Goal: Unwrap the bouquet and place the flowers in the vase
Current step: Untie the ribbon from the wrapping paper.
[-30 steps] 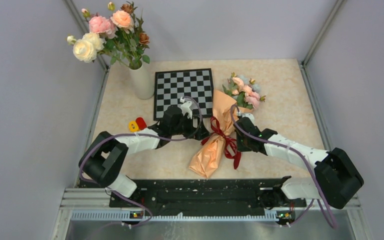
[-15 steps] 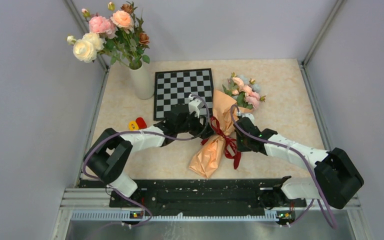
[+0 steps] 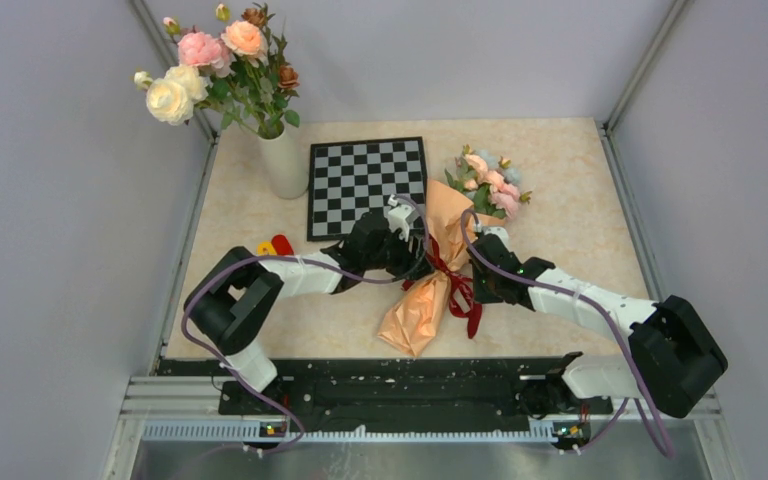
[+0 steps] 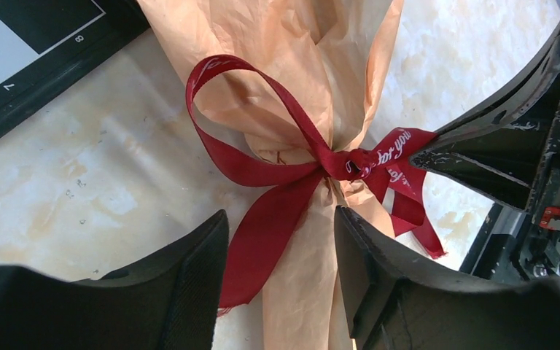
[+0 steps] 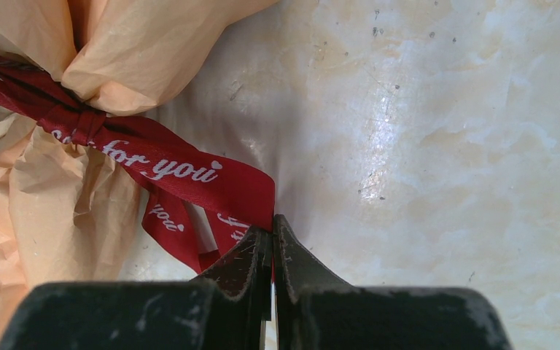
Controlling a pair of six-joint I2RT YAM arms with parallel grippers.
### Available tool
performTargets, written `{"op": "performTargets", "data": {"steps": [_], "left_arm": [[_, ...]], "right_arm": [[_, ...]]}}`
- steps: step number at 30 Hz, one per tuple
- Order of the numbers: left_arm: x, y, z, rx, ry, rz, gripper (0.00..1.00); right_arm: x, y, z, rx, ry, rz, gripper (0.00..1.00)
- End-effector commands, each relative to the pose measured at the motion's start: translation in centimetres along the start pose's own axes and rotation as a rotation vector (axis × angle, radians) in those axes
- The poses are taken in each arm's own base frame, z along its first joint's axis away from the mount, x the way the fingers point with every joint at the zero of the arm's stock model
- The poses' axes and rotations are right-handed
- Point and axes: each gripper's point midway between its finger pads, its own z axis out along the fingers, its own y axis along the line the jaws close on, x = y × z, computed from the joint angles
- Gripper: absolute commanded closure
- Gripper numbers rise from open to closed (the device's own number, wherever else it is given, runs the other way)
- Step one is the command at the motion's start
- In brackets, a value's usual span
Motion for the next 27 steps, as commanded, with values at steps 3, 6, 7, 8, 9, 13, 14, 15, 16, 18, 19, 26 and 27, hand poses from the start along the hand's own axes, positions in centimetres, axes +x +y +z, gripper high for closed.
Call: {"op": "performTargets", "data": {"steps": [3, 6, 7, 8, 9, 13, 14, 15, 16, 18, 19, 26, 27], "left_arm": [[-2.8, -0.2, 0.8, -0.02, -0.084, 0.024, 0.46], [-3.0, -0.2, 1.0, -0.021, -0.089, 0.026, 0.49], [-3.1, -0.2, 1.1, -0.019, -0.089, 0.028, 0.5], [-3.0, -0.3, 1.1, -0.018, -0.086, 0.029, 0.51], [-2.9, -0.3, 1.1, -0.018, -0.083, 0.029, 0.53], [-2.3, -0.3, 1.3, -0.013, -0.063, 0.032, 0.54], [-2.2, -0.4, 1.3, -0.009, -0.059, 0.034, 0.54], [-2.1, -0.5, 1.3, -0.007, -0.057, 0.035, 0.55], [-1.9, -0.6, 1.3, -0.004, -0.053, 0.037, 0.55], [-1.7, -0.7, 1.4, -0.003, -0.049, 0.041, 0.55], [-1.6, -0.7, 1.4, -0.005, -0.044, 0.041, 0.55], [-1.2, -0.5, 1.7, -0.029, -0.033, 0.057, 0.56], [-1.1, -0.4, 1.8, -0.037, -0.029, 0.06, 0.56]], "right_arm": [[-0.8, 0.5, -0.4, -0.019, -0.047, 0.0, 1.0], [-0.7, 0.5, -0.4, -0.018, -0.044, 0.001, 1.0], [-0.7, 0.5, -0.4, -0.017, -0.044, 0.001, 1.0], [-0.7, 0.5, -0.3, -0.018, -0.045, 0.002, 1.0], [-0.7, 0.5, -0.3, -0.018, -0.043, 0.002, 1.0], [-0.7, 0.5, -0.3, -0.018, -0.046, 0.003, 1.0], [-0.7, 0.5, -0.3, -0.018, -0.045, 0.004, 1.0], [-0.7, 0.5, -0.3, -0.018, -0.045, 0.005, 1.0], [-0.6, 0.4, -0.3, -0.018, -0.044, 0.005, 1.0], [-0.7, 0.5, -0.3, -0.018, -0.046, 0.005, 1.0], [-0.6, 0.4, -0.3, -0.017, -0.044, 0.005, 1.0], [-0.7, 0.4, -0.4, -0.018, -0.048, 0.009, 1.0], [-0.7, 0.4, -0.4, -0.017, -0.049, 0.01, 1.0]]}}
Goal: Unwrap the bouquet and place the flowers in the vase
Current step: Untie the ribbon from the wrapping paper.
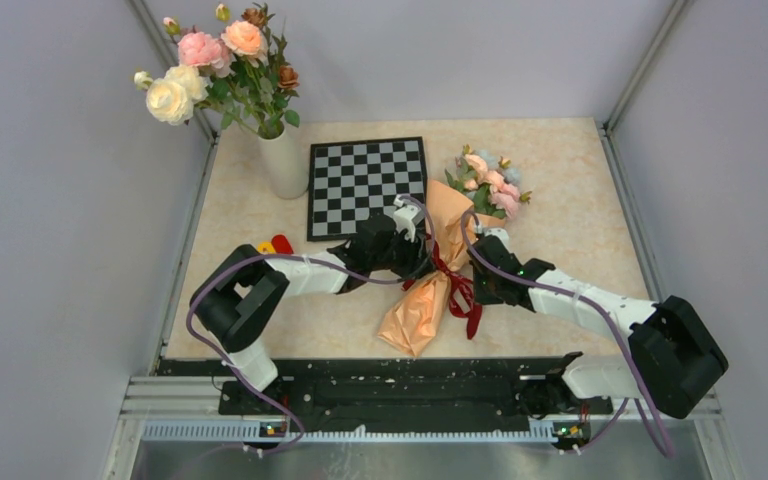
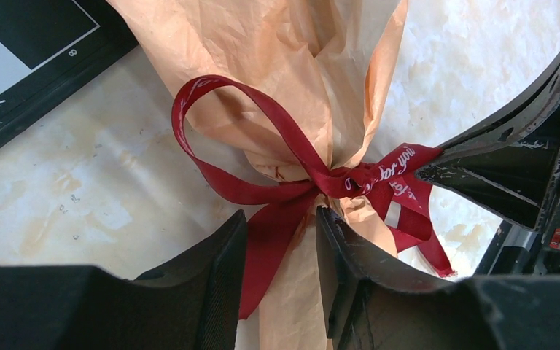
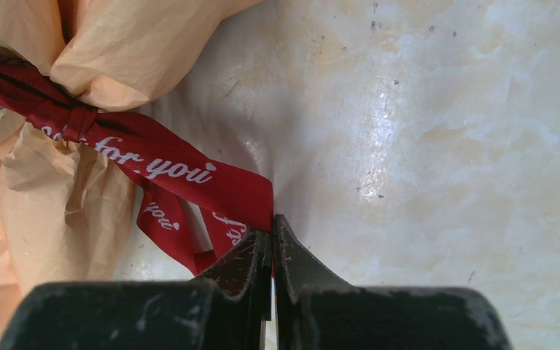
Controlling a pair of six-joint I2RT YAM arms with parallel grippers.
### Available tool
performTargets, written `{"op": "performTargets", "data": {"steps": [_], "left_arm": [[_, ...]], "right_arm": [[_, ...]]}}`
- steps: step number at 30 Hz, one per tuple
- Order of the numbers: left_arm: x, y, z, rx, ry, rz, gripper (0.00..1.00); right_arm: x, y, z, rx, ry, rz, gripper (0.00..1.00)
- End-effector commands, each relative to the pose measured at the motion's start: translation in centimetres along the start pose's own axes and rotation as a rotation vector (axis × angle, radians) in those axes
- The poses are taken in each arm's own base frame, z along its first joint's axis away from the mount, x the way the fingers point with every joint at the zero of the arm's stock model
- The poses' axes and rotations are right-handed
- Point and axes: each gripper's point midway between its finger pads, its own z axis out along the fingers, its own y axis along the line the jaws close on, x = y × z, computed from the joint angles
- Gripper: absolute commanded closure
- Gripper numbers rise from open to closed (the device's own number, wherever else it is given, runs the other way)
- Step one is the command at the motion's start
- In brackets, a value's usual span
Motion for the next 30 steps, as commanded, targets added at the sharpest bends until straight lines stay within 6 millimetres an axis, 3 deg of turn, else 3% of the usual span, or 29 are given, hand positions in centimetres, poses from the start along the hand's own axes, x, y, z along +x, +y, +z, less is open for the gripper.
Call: {"op": "performTargets", "data": {"steps": [1, 10, 24, 29, 30], "left_arm": [[-1.0, 0.0, 0.7, -0.016, -0.025, 0.046, 0.57], [-1.0, 0.5, 0.5, -0.06, -0.036, 0.045, 0.7], [-0.5, -0.1, 0.5, -0.021, -0.028, 0.046, 0.76], [-0.5, -0.3, 0.2, -0.023, -0.017, 0.041, 1.0], [-0.6, -0.4, 0.0, -0.024, -0.017, 0.038, 1.0]], "right_arm": [[-0.9, 0.5, -0.5, -0.018, -0.049, 0.01, 1.0], [-1.0, 0.5, -0.5, -0.019, -0.053, 0.014, 1.0], [-0.9, 0.5, -0.5, -0.02, -0.053, 0.015, 1.0], [-1.8, 0.2, -1.0, 0.013, -0.064, -0.011, 1.0], [-2.2, 0.0, -1.2, 0.028, -0.07, -0.019, 1.0]]}}
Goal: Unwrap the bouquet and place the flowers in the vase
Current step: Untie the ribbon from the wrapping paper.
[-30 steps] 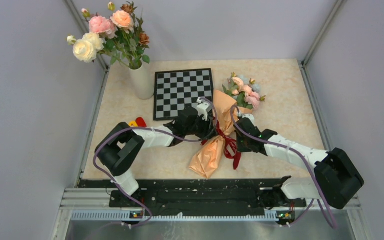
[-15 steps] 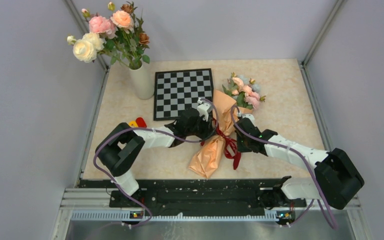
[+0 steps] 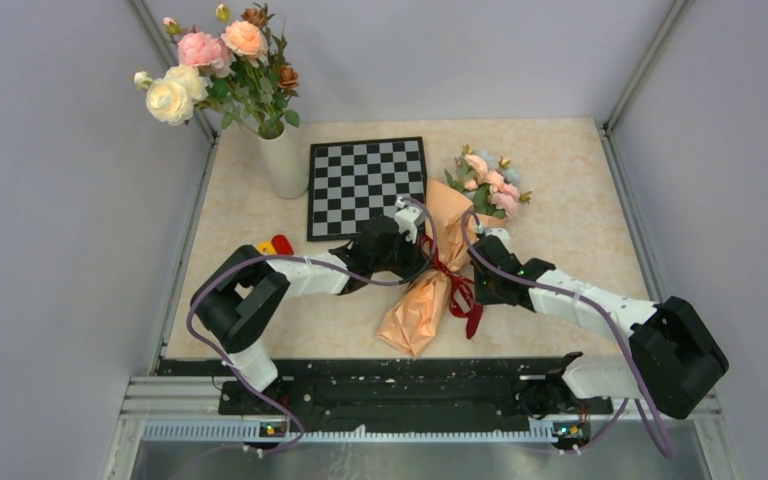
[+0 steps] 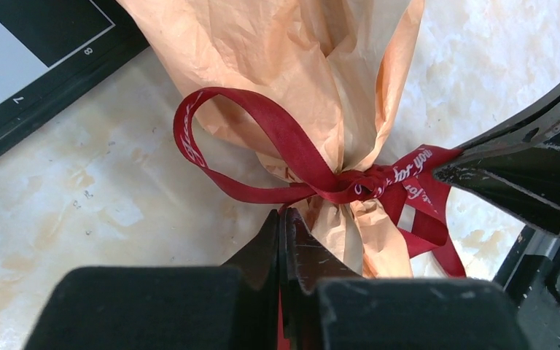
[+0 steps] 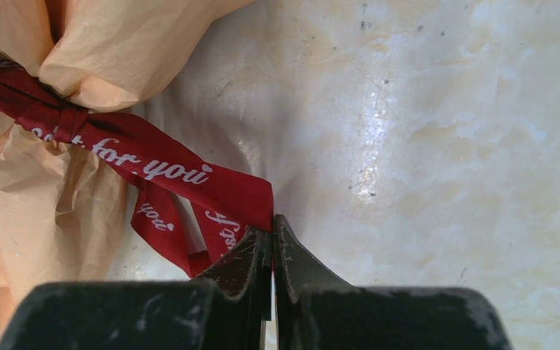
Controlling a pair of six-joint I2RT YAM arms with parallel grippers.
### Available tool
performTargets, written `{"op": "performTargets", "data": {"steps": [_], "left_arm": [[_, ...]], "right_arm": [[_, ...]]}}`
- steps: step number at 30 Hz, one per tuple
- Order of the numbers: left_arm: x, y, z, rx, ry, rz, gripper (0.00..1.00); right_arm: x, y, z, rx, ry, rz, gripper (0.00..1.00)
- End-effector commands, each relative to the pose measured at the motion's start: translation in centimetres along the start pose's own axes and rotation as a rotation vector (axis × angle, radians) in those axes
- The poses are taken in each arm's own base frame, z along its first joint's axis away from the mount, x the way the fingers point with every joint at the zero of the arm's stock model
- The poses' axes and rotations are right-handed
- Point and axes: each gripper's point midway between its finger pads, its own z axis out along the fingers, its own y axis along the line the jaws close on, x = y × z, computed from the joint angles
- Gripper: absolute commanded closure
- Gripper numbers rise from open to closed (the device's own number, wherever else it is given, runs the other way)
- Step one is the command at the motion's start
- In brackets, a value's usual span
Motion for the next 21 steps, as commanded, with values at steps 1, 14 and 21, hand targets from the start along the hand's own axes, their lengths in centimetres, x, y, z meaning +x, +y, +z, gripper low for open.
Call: {"op": "performTargets", "data": {"steps": [1, 14, 21], "left_arm": [[-0.9, -0.9, -0.3, 0.027, -0.018, 0.009, 1.0], [-3.4, -0.8, 0.6, -0.013, -0.058, -0.054, 1.0], [-5.0, 0.0, 1.5, -0.028, -0.09, -0.11, 1.0]], "right_arm": [[-2.6, 0.0, -1.3, 0.031, -0.079, -0.026, 1.0], [-6.3, 1.0, -0.4, 0.07, -0.134, -0.106, 1.0], [-8.9, 1.5, 0.1, 0.116, -0.158, -0.146, 1.0]]}}
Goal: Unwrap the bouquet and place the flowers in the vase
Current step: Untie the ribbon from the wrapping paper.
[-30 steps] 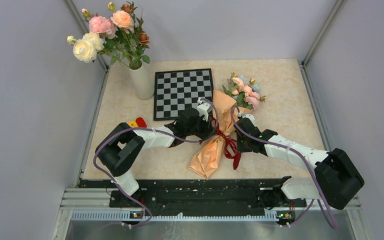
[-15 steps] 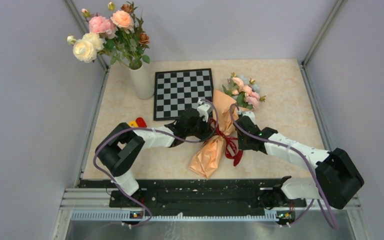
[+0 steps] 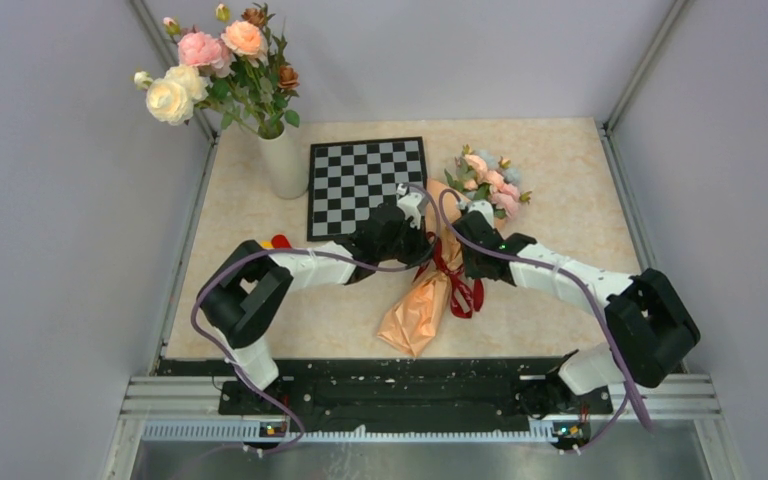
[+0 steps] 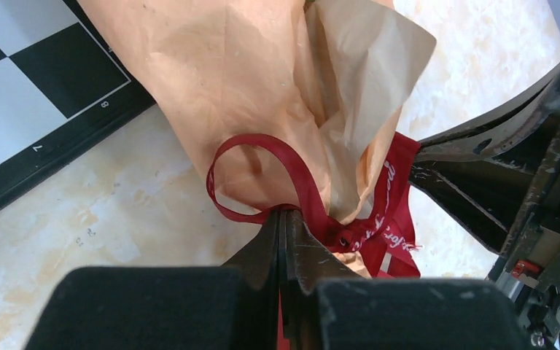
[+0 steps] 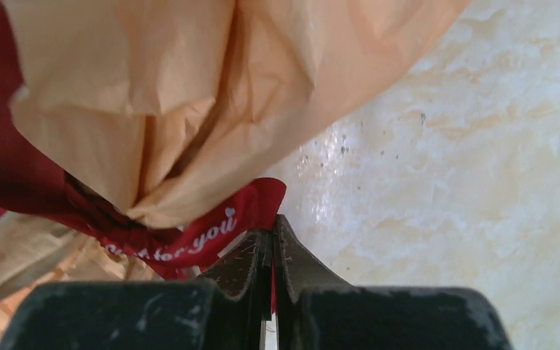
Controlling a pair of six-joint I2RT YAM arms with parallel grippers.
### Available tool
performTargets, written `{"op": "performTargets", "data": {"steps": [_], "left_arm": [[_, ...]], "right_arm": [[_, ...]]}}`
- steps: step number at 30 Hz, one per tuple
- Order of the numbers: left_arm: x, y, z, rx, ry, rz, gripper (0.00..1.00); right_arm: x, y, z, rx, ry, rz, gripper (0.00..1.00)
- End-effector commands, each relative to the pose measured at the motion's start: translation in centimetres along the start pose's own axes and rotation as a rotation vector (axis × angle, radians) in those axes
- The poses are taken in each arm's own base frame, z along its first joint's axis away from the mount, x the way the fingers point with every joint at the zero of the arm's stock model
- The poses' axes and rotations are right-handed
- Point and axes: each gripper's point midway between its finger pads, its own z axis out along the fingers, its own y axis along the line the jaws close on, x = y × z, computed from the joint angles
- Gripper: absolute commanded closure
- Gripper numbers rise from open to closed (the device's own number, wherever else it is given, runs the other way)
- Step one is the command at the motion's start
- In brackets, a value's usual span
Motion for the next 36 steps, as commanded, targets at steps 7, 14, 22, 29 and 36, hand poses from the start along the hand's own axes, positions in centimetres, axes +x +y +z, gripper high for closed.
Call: {"op": "performTargets", "data": {"steps": [7, 14, 22, 29, 36], "left_arm": [[-2.6, 1.7, 0.7, -0.006, -0.063, -0.096, 1.0], [-1.9, 2.0, 0.4, 0.021, -0.025, -0.1, 1.0], [-1.0, 2.1, -0.1, 0.012, 0.0, -0.109, 1.0], [-0.5, 2.5, -1.0, -0.021, 0.004, -0.14, 1.0], [0.3, 2.8, -1.8, -0.039, 0.014, -0.153, 1.0]], "right_arm": [[-3.6, 0.3, 0.5, 0.038, -0.078, -0.027, 1.0], [-2.5, 0.2, 1.1, 0.031, -0.054, 0.0, 1.0], [-2.1, 0.1, 1.2, 0.039, -0.043, 0.012, 1.0], [-1.7, -0.3, 1.0, 0.04, -0.031, 0.049, 1.0], [-0.9, -0.9, 1.1, 0.053, -0.013, 0.06, 1.0]]}}
